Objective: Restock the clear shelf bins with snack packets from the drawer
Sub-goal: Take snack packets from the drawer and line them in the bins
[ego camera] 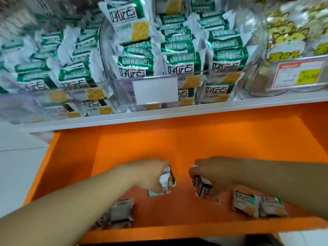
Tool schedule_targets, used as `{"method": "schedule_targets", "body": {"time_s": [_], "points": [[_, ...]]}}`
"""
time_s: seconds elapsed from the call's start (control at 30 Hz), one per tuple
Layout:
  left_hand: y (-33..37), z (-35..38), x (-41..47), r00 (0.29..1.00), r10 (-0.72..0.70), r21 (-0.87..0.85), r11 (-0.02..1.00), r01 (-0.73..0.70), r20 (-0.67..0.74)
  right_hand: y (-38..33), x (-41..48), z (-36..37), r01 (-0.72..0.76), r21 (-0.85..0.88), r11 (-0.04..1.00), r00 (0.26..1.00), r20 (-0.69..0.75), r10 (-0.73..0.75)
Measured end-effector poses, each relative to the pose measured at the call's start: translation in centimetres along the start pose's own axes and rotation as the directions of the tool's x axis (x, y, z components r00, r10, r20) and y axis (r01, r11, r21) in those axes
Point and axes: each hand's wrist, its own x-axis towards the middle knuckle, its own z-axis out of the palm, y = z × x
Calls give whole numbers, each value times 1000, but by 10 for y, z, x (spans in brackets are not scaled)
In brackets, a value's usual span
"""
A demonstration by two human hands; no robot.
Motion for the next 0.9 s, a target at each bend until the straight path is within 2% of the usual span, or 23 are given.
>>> {"method": "schedule_targets", "body": {"time_s": [0.17,0.37,0.5,0.63,0.77,0.83,0.9], "points": [[25,-38,-55,969,84,22,996,-81,-231,-20,-61,-46,-34,-64,997,980,-196,21],[43,-74,-134,813,76,-70,987,-142,-577,-38,-136,-96,-64,18,998,886,-459,65],[44,-97,-169,671,20,-189,953,-237,-742,-42,-174,-130,-11,126,992,739,-667,92],[43,-117,-179,521,-52,-243,921,-305,-852,-40,-186,-157,72,237,969,535,-829,163],[36,-134,-170,382,-109,-257,897,-361,-918,-35,-172,-179,65,296,953,324,-910,260],[31,-140,-165,330,-138,-269,880,-392,-934,-29,-159,-191,58,349,935,274,-906,321],[27,-144,-161,299,-174,-290,867,-406,-938,-19,-140,-204,98,414,905,262,-888,378]]}}
